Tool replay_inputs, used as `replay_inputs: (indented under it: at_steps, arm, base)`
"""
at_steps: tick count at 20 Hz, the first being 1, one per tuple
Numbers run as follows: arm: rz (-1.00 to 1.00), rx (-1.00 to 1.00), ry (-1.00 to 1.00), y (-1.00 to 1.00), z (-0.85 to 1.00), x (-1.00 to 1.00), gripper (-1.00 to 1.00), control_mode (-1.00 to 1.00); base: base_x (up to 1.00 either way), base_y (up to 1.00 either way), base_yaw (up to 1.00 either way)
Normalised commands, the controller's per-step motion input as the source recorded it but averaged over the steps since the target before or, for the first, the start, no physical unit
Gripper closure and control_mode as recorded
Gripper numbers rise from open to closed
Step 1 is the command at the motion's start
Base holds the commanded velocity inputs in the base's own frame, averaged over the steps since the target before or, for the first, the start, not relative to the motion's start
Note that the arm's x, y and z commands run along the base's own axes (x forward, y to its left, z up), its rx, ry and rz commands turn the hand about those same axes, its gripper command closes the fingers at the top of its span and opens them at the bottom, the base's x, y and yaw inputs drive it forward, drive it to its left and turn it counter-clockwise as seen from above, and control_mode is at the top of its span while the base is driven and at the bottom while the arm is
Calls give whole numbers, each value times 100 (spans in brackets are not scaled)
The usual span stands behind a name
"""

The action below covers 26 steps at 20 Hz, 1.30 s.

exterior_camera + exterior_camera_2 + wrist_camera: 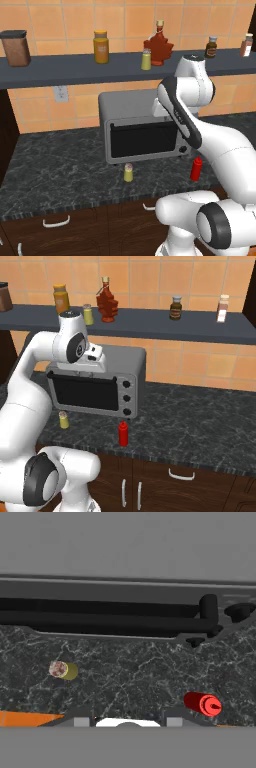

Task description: Put the shaker and condiment bottle from the counter next to their counterparts in the cabinet.

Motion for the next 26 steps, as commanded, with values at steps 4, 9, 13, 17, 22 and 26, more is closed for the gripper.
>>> replay_inputs:
  at_steps: [4,9,13,17,22,26]
  arm:
    - [0,3,0,-16,0,-6,-100,-100]
    - [0,9,0,-42,-10,-7,-100,-100]
    - [0,4,4,-37,-11,0,-100,-100]
    - [0,-1,9,-8,-3,0,-100,-100]
    - [2,0,0,-22,-26,-5,-100,-100]
    - [5,0,0,-51,-44,-15,-100,-100]
  base:
    - [0,0,0]
    - [0,0,0]
    - [0,0,0]
    - [0,0,0]
    - [0,0,0]
    - [0,0,0]
